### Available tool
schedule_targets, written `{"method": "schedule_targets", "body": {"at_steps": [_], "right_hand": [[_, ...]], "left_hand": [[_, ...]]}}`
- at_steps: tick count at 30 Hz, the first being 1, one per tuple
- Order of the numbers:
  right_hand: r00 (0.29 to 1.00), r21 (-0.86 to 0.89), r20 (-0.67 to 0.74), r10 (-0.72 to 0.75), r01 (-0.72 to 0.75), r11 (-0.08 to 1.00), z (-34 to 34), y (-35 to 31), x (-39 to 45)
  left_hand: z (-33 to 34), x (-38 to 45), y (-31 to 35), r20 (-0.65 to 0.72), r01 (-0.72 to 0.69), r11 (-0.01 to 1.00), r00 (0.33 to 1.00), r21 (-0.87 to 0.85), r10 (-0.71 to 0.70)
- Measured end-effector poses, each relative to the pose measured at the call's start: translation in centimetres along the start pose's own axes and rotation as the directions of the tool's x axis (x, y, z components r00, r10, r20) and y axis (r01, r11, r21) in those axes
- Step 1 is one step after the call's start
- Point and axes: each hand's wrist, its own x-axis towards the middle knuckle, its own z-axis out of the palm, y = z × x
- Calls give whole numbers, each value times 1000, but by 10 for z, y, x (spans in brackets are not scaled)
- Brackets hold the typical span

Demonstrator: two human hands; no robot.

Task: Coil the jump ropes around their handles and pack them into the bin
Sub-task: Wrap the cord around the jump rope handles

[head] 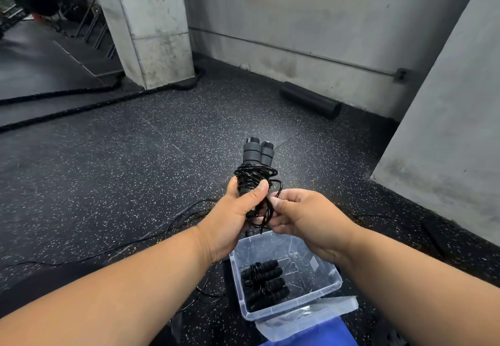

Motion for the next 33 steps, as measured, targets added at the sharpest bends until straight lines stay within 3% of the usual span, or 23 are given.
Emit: {"method": "schedule_targets", "body": {"at_steps": [9,13,16,20,26,30,33], "right_hand": [[997,115,32,-66,62,991,6,8,1],[994,92,-52,-91,96,991,10,13,4],[984,-68,-89,-157,151,986,13,14,4],[947,-352,-113,-301,245,903,13,13,5],[916,-442,-134,-378,286,850,13,14,6],[859,-585,-101,-502,357,728,14,15,2],[736,-755,28,-676,459,468,11,16,6]], "left_hand": [[-2,5,-4,-15,-42,998,999,36,42],[-2,5,-5,-29,-75,996,997,45,76],[-3,7,-8,-43,-100,994,994,45,102],[-3,7,-8,-39,-48,999,998,9,48],[0,4,-1,-37,14,999,999,-38,-15],[-1,2,1,-13,42,997,999,-70,-43],[-1,1,2,-17,54,996,998,-67,-55]]}}
